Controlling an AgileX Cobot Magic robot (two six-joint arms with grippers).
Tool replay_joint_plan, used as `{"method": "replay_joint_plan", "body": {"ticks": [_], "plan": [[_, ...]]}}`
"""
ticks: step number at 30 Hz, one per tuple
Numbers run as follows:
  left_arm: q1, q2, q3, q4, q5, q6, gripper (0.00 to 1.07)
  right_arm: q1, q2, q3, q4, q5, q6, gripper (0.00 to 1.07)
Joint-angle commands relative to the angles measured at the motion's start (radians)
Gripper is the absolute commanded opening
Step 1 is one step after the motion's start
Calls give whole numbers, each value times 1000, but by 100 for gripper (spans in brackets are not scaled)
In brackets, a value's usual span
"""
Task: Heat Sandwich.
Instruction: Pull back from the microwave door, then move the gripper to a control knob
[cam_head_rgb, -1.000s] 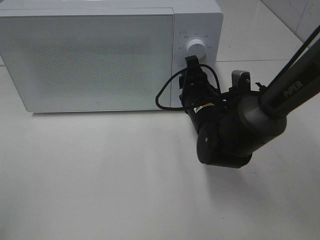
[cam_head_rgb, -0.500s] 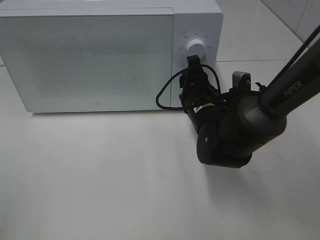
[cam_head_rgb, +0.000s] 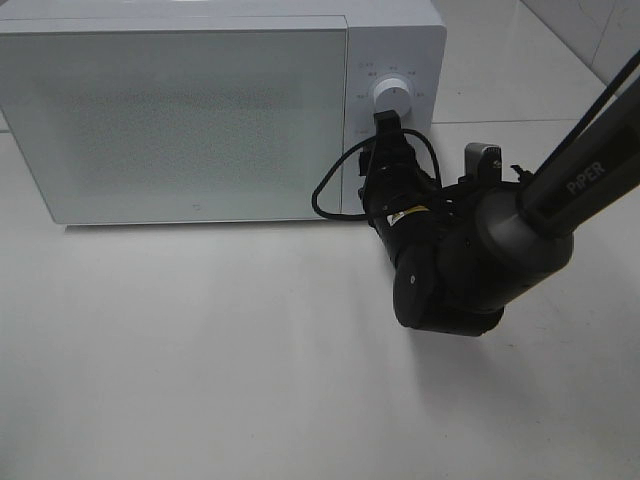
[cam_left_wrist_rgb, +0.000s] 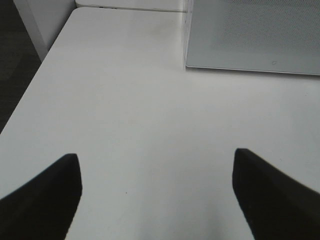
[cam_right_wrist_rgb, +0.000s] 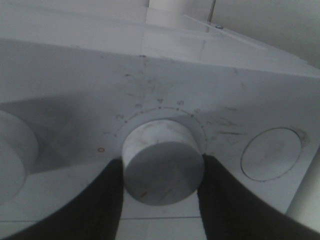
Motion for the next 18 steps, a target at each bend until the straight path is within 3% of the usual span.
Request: {"method": "replay_joint_plan", "body": {"ticks": [1, 6, 10, 14, 18], "plan": [[4, -17, 2, -6, -17, 1, 78, -1, -6, -3, 38, -190, 19, 3], [4, -17, 2, -6, -17, 1, 78, -1, -6, -3, 38, -190, 3, 9], [4, -17, 2, -6, -17, 1, 78, -1, -6, -3, 37, -190, -7, 20], [4, -17, 2, -6, -17, 1, 78, 0, -6, -3, 36, -190, -7, 41], [4, -17, 2, -6, -17, 1, 78, 1, -6, -3, 34, -190, -7, 53]]}}
